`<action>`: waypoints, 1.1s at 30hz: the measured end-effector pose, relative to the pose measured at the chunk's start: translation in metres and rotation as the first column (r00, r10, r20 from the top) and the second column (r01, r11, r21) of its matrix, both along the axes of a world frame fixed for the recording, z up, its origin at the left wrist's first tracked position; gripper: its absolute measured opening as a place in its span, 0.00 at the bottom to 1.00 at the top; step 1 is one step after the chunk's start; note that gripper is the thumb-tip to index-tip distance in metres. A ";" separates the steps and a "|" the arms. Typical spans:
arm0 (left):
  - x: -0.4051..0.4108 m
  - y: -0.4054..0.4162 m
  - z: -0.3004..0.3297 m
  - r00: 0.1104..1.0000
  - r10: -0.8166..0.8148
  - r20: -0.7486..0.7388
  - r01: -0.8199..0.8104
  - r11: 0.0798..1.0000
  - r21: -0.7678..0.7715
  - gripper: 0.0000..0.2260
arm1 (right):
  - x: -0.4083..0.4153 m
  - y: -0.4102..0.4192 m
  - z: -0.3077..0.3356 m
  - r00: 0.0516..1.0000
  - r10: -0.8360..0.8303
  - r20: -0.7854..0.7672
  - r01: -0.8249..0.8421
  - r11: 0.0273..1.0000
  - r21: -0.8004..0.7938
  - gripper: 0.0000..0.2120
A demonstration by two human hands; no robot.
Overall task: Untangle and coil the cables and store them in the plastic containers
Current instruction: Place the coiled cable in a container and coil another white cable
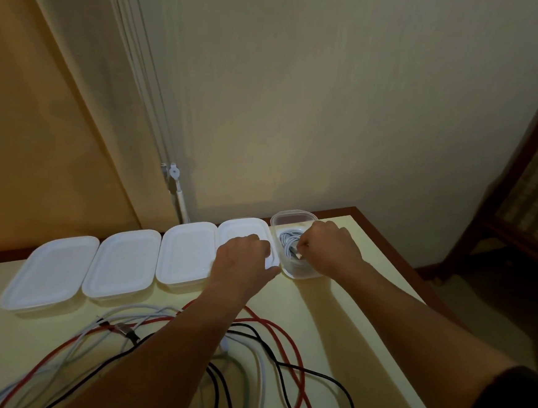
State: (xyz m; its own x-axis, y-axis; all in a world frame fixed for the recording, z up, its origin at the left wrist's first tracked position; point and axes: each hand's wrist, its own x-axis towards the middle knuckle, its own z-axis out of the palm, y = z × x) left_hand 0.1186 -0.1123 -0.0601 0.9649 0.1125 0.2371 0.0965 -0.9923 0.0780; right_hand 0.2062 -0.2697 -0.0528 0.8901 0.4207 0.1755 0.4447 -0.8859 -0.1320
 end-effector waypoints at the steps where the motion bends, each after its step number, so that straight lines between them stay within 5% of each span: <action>1: 0.000 -0.002 0.001 1.000 -0.002 -0.008 0.003 1.000 0.031 0.21 | -0.006 0.003 0.000 0.999 -0.002 0.035 0.001 0.999 0.051 0.13; 3: 0.001 -0.004 0.001 1.000 -0.016 -0.014 0.017 0.997 0.074 0.21 | -0.027 0.008 -0.003 0.998 -0.056 0.037 0.041 0.945 0.325 0.10; 5: 0.002 -0.004 0.002 0.999 -0.032 -0.013 0.033 0.996 0.086 0.19 | -0.054 0.014 -0.011 0.993 -0.095 -0.073 0.119 0.789 0.602 0.09; 7: 0.002 -0.003 0.006 0.998 -0.059 -0.035 0.063 0.992 0.109 0.18 | -0.075 0.019 -0.024 0.970 -0.107 -0.217 0.230 0.680 0.696 0.10; 12: 0.004 -0.002 0.012 0.991 -0.107 -0.079 0.120 0.977 0.176 0.16 | -0.089 0.030 -0.052 0.904 -0.005 -0.427 0.322 0.665 0.674 0.15; 17: 0.007 -0.010 0.015 0.986 -0.112 -0.126 0.136 0.970 0.200 0.13 | -0.087 0.044 -0.058 0.910 0.012 -0.414 0.328 0.589 0.738 0.07; 33: 0.006 -0.020 0.019 0.991 -0.073 -0.115 0.082 0.994 0.078 0.09 | -0.082 0.048 -0.058 0.885 0.007 -0.465 0.377 0.577 0.725 0.16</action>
State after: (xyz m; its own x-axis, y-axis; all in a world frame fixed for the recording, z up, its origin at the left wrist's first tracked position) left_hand 0.1244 -0.1321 -0.0410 0.9910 0.0208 0.1326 0.0225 -0.9997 -0.0111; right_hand 0.1241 -0.2219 -0.1104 0.9942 0.1055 -0.0199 0.0240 -0.3997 -0.9163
